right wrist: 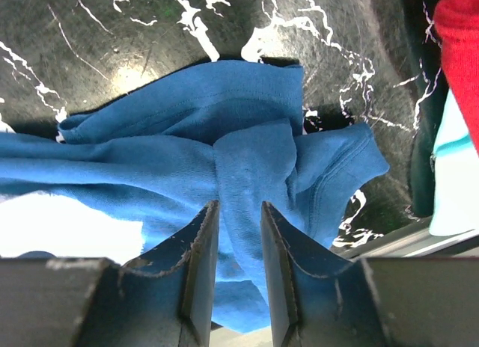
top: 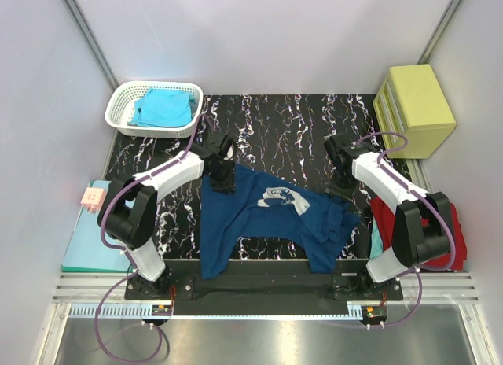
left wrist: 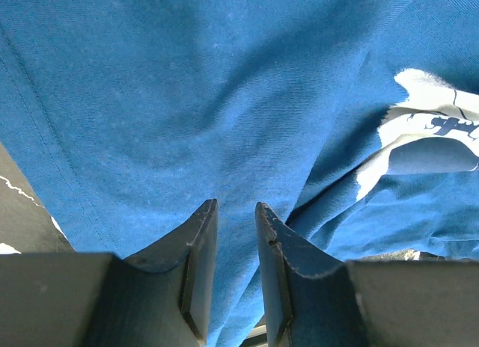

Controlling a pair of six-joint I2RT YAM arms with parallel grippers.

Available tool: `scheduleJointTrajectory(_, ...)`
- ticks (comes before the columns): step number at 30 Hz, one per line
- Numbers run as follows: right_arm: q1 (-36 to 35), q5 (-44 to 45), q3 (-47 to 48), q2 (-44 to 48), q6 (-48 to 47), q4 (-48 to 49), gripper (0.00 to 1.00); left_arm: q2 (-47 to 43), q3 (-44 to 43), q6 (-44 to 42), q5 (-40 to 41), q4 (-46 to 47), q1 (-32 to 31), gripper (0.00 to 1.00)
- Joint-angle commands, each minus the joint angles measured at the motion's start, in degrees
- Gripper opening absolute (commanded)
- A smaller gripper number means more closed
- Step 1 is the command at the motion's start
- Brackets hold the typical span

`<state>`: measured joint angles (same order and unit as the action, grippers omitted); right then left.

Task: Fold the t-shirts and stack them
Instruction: Flatten out the tshirt

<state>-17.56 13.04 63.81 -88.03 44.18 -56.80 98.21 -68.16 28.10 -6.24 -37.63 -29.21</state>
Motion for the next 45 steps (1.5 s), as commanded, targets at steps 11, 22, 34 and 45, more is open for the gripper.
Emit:
scheduleJointTrajectory(11,0.69,4.71,-0.36,4.8,16.55,-1.3,0.24,-0.57,-1.89,-1.11,-1.23,0.54,-0.32,0.31)
scheduleJointTrajectory(22,0.69,10.18,6.86,-3.3,7.32,-5.53,0.24,-1.36,-1.45,1.17,0.09,0.89,1.95,0.33)
scheduleJointTrajectory(34,0.6,9.19,5.53,1.19,-0.76,-2.27,0.24,9.69,-14.7,1.44,3.87,-0.52,14.27,0.37)
scheduleJointTrajectory(45,0.6,8.85,6.24,1.89,-5.07,-1.12,0.24,21.58,-26.05,0.64,4.48,-0.61,14.62,0.37)
